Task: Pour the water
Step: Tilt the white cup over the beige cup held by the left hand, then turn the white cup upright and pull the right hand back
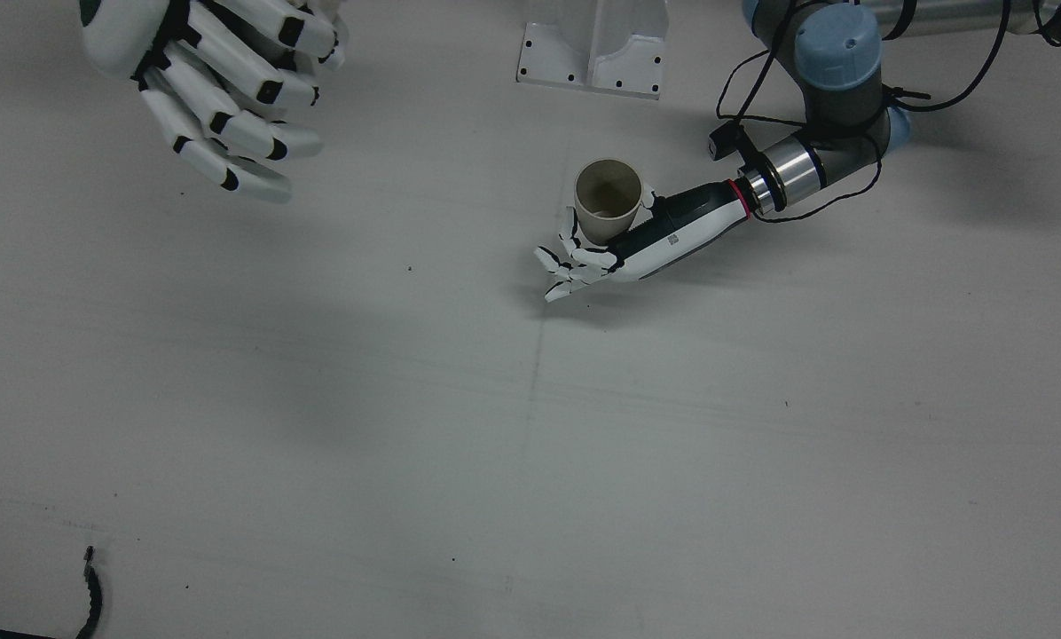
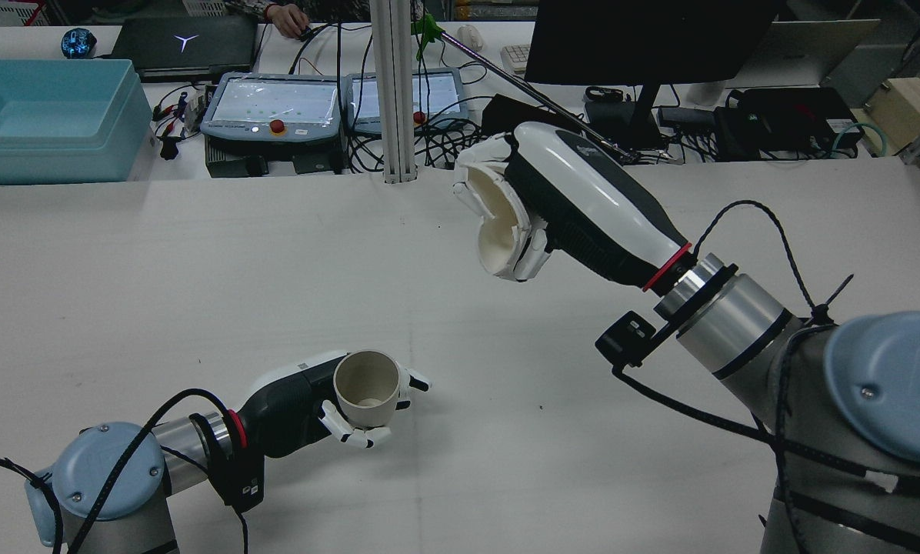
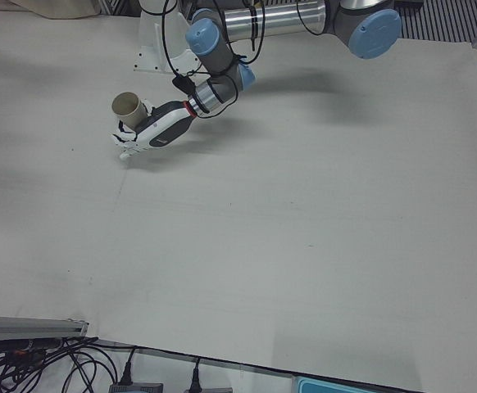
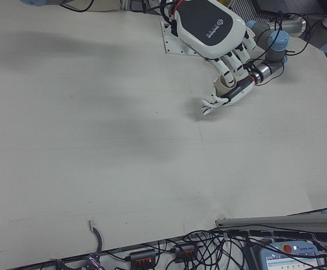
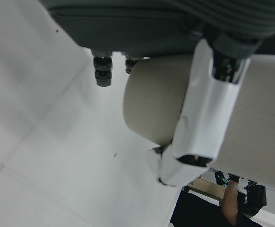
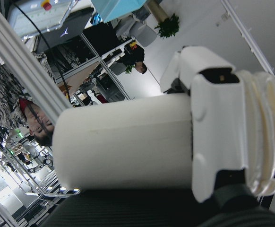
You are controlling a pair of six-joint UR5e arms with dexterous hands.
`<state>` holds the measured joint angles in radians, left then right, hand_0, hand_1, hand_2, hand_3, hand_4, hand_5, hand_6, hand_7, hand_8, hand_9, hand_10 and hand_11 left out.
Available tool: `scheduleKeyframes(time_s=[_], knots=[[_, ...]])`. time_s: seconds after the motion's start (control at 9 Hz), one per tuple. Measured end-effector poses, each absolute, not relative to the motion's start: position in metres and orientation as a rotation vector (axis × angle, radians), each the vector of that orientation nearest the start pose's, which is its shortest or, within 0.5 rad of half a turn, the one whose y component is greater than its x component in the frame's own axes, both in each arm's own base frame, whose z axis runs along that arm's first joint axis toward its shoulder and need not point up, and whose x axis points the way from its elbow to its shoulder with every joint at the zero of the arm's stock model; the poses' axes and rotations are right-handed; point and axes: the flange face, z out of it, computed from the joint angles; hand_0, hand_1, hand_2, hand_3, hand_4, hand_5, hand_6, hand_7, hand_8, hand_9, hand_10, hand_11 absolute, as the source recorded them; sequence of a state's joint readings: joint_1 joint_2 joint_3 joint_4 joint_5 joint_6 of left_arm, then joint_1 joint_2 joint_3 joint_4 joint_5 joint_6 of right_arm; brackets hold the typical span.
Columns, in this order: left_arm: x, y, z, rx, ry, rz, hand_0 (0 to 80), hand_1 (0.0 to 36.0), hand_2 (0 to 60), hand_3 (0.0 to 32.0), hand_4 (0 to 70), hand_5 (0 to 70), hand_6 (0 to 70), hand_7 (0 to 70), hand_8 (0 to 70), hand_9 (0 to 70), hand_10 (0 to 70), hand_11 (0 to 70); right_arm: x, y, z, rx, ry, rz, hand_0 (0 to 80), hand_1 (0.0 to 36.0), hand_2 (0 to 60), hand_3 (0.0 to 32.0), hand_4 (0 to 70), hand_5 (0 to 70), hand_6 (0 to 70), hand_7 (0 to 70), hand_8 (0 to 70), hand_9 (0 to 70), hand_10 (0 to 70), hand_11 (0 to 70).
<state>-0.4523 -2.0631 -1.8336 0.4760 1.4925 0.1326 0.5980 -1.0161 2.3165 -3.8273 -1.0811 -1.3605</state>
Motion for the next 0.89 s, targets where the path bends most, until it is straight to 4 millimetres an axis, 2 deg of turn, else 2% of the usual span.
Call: scheduleKeyframes(time_s=[0.11, 0.22, 0.44, 0.56, 0.67, 0.78, 0.89], knots=[[0.488, -0.393, 0.333, -0.939, 1.875, -1.323, 80.0, 36.0, 60.0, 0.0, 70.0, 70.0, 18.7, 32.0, 6.3, 5.3, 6.9, 13.4, -0.306, -0.39, 0.179, 0.749, -2.107, 0.941, 80.0, 36.0, 60.0, 0.0, 40.0, 70.0, 47.1, 70.0, 29.3, 42.1, 20.6, 34.7], [0.49, -0.394, 0.327, -0.943, 1.883, -1.318, 80.0, 36.0, 60.0, 0.0, 70.0, 70.0, 18.8, 32.3, 6.2, 5.2, 6.8, 13.4, -0.334, -0.383, 0.181, 0.78, -2.051, 0.913, 80.0, 36.0, 60.0, 0.0, 38.1, 70.0, 45.0, 66.5, 28.0, 40.3, 20.0, 33.8], [0.496, -0.396, 0.307, -0.954, 1.902, -1.303, 80.0, 36.0, 60.0, 0.0, 70.0, 70.0, 19.0, 32.5, 6.3, 5.4, 6.9, 13.4, -0.388, -0.387, 0.181, 0.836, -1.945, 0.863, 80.0, 36.0, 60.0, 0.0, 34.5, 70.0, 42.7, 62.5, 26.6, 38.3, 20.1, 33.7], [0.498, -0.396, 0.298, -0.957, 1.908, -1.298, 80.0, 36.0, 60.0, 0.0, 70.0, 70.0, 19.0, 32.3, 6.3, 5.3, 7.0, 13.5, -0.401, -0.39, 0.18, 0.851, -1.924, 0.86, 80.0, 36.0, 60.0, 0.0, 30.4, 70.0, 40.6, 58.2, 25.8, 37.1, 21.2, 35.0], [0.499, -0.397, 0.292, -0.958, 1.91, -1.296, 80.0, 36.0, 60.0, 0.0, 70.0, 70.0, 19.0, 32.2, 6.3, 5.4, 7.2, 13.8, -0.395, -0.394, 0.184, 0.843, -1.935, 0.892, 80.0, 36.0, 60.0, 0.0, 29.4, 70.0, 41.4, 57.3, 26.3, 37.0, 24.0, 38.7], [0.499, -0.397, 0.291, -0.956, 1.908, -1.297, 80.0, 36.0, 60.0, 0.0, 70.0, 70.0, 19.2, 32.2, 6.5, 5.6, 7.4, 14.1, -0.378, -0.402, 0.208, 0.766, -1.975, 0.988, 80.0, 36.0, 60.0, 0.0, 30.2, 70.0, 43.2, 59.4, 27.0, 37.6, 24.8, 39.7], [0.5, -0.397, 0.295, -0.951, 1.901, -1.302, 80.0, 36.0, 60.0, 0.0, 70.0, 70.0, 19.0, 31.7, 6.8, 6.1, 7.6, 14.5, -0.353, -0.412, 0.248, 0.635, -2.029, 1.14, 80.0, 36.0, 60.0, 0.0, 27.1, 70.0, 42.4, 58.8, 27.0, 37.7, 26.5, 41.9]])
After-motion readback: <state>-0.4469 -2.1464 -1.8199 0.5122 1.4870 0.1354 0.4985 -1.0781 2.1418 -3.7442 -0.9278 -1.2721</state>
